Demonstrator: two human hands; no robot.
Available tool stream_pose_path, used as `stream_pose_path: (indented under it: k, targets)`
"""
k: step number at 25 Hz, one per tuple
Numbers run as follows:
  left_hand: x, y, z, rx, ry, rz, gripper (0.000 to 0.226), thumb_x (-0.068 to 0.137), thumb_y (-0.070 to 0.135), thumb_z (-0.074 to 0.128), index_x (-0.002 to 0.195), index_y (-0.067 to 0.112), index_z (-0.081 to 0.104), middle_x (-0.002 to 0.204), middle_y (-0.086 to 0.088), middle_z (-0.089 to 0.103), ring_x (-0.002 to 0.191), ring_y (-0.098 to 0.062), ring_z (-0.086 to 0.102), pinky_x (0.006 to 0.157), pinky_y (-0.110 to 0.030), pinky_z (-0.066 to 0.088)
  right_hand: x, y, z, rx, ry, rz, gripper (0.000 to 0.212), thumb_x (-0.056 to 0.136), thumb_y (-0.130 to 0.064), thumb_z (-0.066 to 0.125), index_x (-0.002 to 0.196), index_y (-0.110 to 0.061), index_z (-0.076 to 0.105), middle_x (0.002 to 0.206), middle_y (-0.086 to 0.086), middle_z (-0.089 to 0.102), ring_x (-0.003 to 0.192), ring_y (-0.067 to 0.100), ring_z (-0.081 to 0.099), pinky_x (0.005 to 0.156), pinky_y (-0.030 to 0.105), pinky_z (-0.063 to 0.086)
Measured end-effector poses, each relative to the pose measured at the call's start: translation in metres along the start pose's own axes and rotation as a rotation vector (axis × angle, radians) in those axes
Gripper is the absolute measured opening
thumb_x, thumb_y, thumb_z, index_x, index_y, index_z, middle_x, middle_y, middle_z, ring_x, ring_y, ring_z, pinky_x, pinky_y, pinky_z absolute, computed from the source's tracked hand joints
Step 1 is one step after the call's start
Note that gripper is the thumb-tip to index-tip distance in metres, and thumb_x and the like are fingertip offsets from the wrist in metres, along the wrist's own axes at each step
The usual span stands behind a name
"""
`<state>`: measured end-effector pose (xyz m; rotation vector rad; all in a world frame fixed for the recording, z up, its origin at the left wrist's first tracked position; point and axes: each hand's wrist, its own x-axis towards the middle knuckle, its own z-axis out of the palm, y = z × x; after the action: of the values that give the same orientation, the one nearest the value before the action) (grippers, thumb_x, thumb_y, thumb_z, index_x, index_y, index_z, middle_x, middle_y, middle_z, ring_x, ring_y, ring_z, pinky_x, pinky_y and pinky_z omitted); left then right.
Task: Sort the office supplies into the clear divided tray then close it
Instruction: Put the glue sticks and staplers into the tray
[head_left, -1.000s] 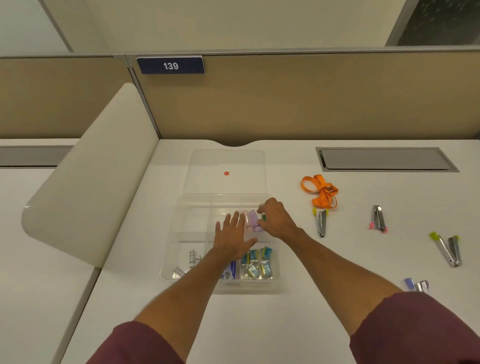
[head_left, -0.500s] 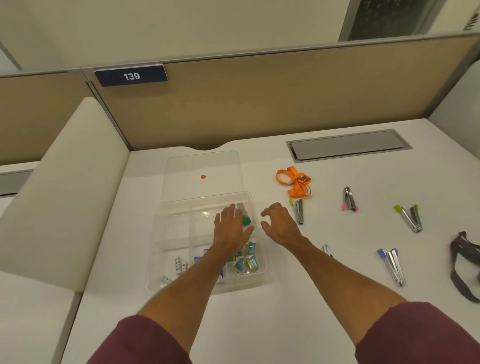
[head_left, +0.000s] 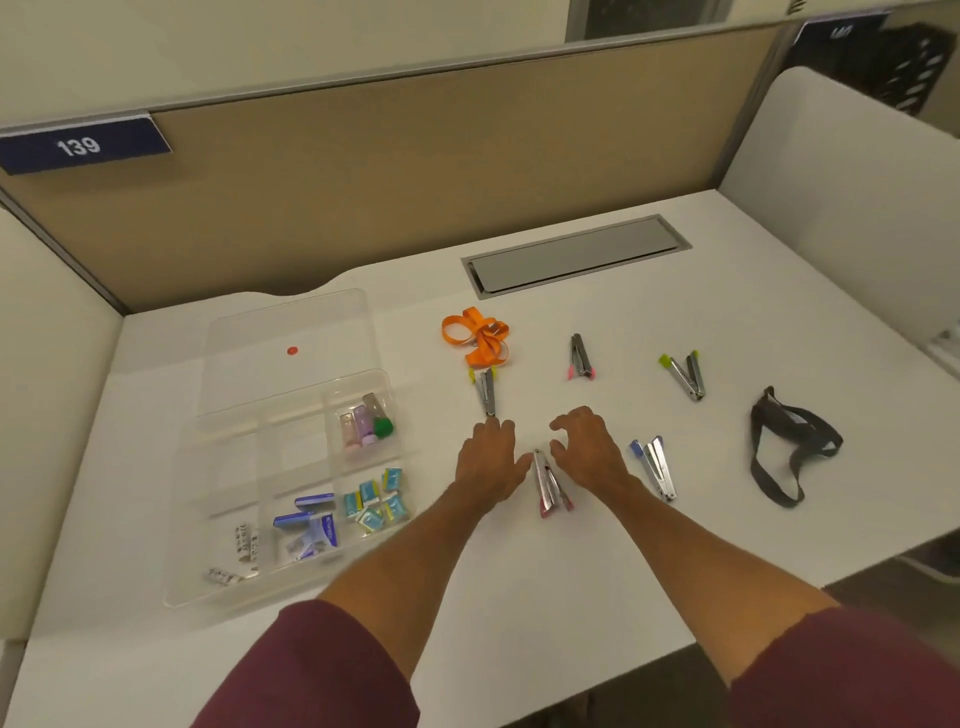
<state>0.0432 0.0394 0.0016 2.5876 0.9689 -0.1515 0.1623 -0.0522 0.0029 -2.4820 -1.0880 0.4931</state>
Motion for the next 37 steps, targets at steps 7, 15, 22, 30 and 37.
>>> stream_pose_path:
  k: [7, 15, 22, 30, 37]
  targets:
    - [0.0, 0.062, 0.028, -0.102, -0.203, -0.092, 0.058, 0.093, 0.044, 0.052, 0.14, 0.021, 0.029, 0.127, -0.013, 0.05, 0.114, -0.034, 0.056, 0.09, -0.041, 0.047, -0.019, 0.07, -0.026, -0.092, 0.035, 0.084, 0.039, 0.09, -0.017, 0.055, 0.129, -0.012, 0.053, 0.129, 0.012, 0.05, 0.122, 0.029, 0.045, 0.097, 0.036, 0.042]
    - [0.01, 0.077, 0.024, -0.143, -0.17, -0.088, 0.054, 0.085, 0.005, 0.052, 0.135, 0.018, 0.037, 0.122, -0.014, 0.048, 0.106, -0.035, 0.057, 0.087, -0.041, 0.049, -0.016, 0.103, -0.034, -0.146, -0.095, 0.293, 0.044, 0.088, -0.016, 0.056, 0.13, -0.017, 0.044, 0.13, 0.013, 0.041, 0.12, 0.035, 0.043, 0.089, 0.038, 0.047]
    - [0.021, 0.041, -0.015, -0.137, -0.019, -0.141, 0.056, 0.089, 0.009, 0.053, 0.14, 0.022, 0.034, 0.127, -0.013, 0.048, 0.108, -0.032, 0.058, 0.086, -0.041, 0.051, 0.016, 0.064, -0.045, -0.076, -0.091, 0.176, 0.039, 0.082, -0.004, 0.056, 0.12, -0.008, 0.05, 0.118, 0.019, 0.046, 0.108, 0.038, 0.053, 0.083, 0.035, 0.047]
    - [0.0, -0.048, -0.067, -0.166, 0.213, -0.258, 0.053, 0.09, 0.011, 0.054, 0.139, 0.019, 0.038, 0.12, -0.015, 0.052, 0.104, -0.032, 0.06, 0.081, -0.041, 0.054, 0.048, -0.083, -0.024, -0.038, -0.126, -0.101, 0.049, 0.083, -0.015, 0.067, 0.127, -0.008, 0.047, 0.121, 0.017, 0.048, 0.108, 0.033, 0.056, 0.082, 0.034, 0.049]
    - [-0.036, -0.154, -0.101, -0.21, 0.297, -0.426, 0.05, 0.091, 0.018, 0.057, 0.137, 0.019, 0.039, 0.123, -0.015, 0.052, 0.108, -0.034, 0.058, 0.088, -0.041, 0.05, 0.046, -0.195, 0.01, -0.033, -0.183, -0.284, 0.045, 0.076, -0.012, 0.066, 0.119, -0.008, 0.052, 0.115, 0.017, 0.049, 0.093, 0.033, 0.057, 0.067, 0.032, 0.044]
